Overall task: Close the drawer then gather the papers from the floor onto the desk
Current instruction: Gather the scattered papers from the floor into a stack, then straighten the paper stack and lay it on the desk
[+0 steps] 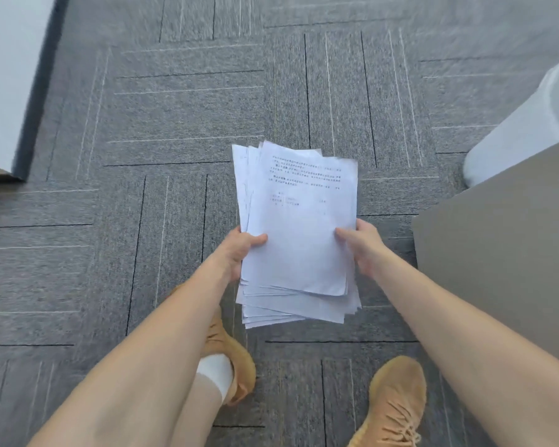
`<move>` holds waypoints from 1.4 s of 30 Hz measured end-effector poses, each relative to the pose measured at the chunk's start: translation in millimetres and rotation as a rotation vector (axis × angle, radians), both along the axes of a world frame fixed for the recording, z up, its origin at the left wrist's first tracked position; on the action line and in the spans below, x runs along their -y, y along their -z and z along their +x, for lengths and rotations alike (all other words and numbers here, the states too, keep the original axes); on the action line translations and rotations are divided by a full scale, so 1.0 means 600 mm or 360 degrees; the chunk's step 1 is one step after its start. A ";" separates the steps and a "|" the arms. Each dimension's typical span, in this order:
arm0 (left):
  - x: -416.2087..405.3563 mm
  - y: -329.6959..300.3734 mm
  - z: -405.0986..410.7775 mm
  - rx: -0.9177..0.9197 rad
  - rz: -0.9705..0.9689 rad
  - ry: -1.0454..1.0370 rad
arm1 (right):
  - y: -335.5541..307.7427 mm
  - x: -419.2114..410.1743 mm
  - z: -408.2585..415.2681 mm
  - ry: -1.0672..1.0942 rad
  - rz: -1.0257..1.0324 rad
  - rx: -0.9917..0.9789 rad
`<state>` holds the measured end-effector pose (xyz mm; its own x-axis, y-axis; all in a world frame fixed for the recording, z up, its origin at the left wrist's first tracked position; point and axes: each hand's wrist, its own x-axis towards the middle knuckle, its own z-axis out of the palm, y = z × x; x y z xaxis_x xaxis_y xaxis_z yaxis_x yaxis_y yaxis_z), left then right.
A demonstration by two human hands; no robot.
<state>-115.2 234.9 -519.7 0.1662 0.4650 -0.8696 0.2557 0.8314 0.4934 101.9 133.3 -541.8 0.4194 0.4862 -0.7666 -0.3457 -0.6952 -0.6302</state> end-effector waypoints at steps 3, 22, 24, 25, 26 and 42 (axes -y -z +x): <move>-0.024 -0.103 0.002 0.0020 0.0104 0.0042 | -0.107 -0.022 0.001 -0.0074 0.0107 0.0086; 0.153 -0.952 0.126 0.0728 0.1198 0.0354 | -1.038 0.231 0.065 0.0324 0.1091 0.1068; 0.206 -1.024 0.141 0.0830 0.1299 0.0390 | -1.112 0.303 0.070 0.0371 0.1149 0.1170; 0.237 -1.058 0.149 0.0872 0.1349 0.0413 | -1.148 0.343 0.069 0.0394 0.1169 0.1230; 0.269 -1.089 0.157 0.0944 0.1394 0.0427 | -1.177 0.382 0.071 0.0423 0.1188 0.1274; 0.723 -1.280 0.346 0.1628 0.1310 0.0985 | -1.349 0.939 0.086 0.1079 0.1262 0.1681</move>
<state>92.7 -199.1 248.4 0.8936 0.3895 0.2229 -0.2882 0.1172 0.9504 153.5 -430.3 267.6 0.9121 0.1109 0.3947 0.3922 0.0444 -0.9188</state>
